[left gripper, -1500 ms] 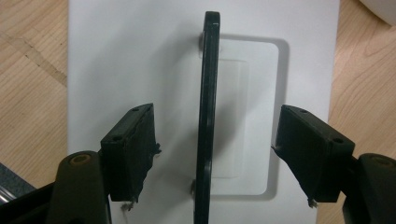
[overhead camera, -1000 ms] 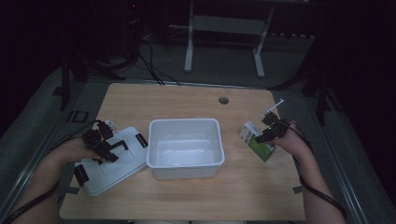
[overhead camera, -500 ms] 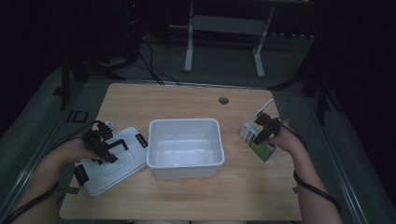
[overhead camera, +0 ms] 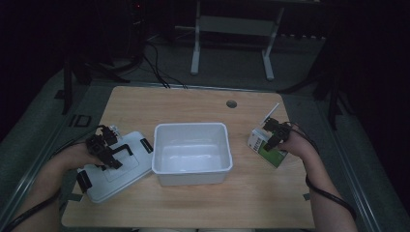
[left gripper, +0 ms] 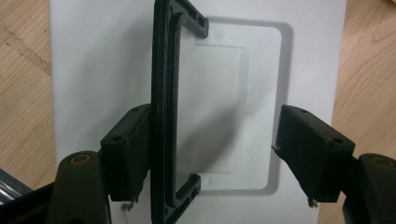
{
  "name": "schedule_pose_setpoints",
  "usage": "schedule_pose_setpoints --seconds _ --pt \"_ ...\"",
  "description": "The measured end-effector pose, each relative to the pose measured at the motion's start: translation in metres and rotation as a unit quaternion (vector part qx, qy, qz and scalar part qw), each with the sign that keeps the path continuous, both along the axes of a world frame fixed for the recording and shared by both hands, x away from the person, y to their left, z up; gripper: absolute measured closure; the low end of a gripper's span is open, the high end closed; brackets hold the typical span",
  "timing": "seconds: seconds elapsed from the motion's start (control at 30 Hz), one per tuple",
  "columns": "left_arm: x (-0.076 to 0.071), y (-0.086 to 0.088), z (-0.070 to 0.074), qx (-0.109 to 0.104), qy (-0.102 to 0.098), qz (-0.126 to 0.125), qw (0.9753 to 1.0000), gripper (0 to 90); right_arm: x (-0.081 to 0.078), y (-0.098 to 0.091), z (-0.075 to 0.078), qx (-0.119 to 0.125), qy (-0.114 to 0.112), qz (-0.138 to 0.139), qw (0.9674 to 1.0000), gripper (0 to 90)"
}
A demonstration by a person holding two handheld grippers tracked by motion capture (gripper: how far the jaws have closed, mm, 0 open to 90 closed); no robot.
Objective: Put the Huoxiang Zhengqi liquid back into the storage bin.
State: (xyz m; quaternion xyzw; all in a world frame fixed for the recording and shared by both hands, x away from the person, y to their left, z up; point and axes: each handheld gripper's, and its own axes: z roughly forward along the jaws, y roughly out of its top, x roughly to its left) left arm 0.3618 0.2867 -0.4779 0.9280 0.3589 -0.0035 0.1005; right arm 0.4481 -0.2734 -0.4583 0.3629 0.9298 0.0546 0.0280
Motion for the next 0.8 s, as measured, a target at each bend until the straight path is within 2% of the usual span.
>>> schedule_pose_setpoints --seconds 0.17,0.33,0.5,0.53,0.6,0.73,0.8 --pt "-0.001 0.001 0.0 0.001 0.002 0.0 1.0 28.9 -0.005 -0.001 0.009 -0.003 0.004 0.039 0.9992 63.3" --pt "-0.001 0.001 0.0 0.0 0.001 0.002 1.0 28.9 -0.012 0.0 0.019 -0.006 0.011 0.087 0.9961 63.2" --pt "-0.001 0.002 0.001 0.002 0.001 0.002 1.0 28.9 -0.023 0.005 0.028 -0.006 0.01 0.153 0.9882 63.3" --pt "-0.001 0.002 0.001 0.003 0.0 0.002 1.0 29.0 -0.025 0.007 0.03 -0.008 0.005 0.162 0.9867 63.3" --pt "-0.001 0.002 0.002 0.004 0.001 0.003 1.0 29.0 -0.03 0.011 0.034 -0.016 0.011 0.181 0.9834 63.3" --pt "0.0 0.001 0.002 0.002 -0.001 0.001 1.0 28.9 -0.037 0.018 0.043 -0.034 0.007 0.209 0.9773 63.3" --pt "0.0 0.0 0.002 0.003 -0.001 -0.002 1.0 28.9 -0.041 0.022 0.049 -0.035 0.004 0.223 0.9742 63.3"
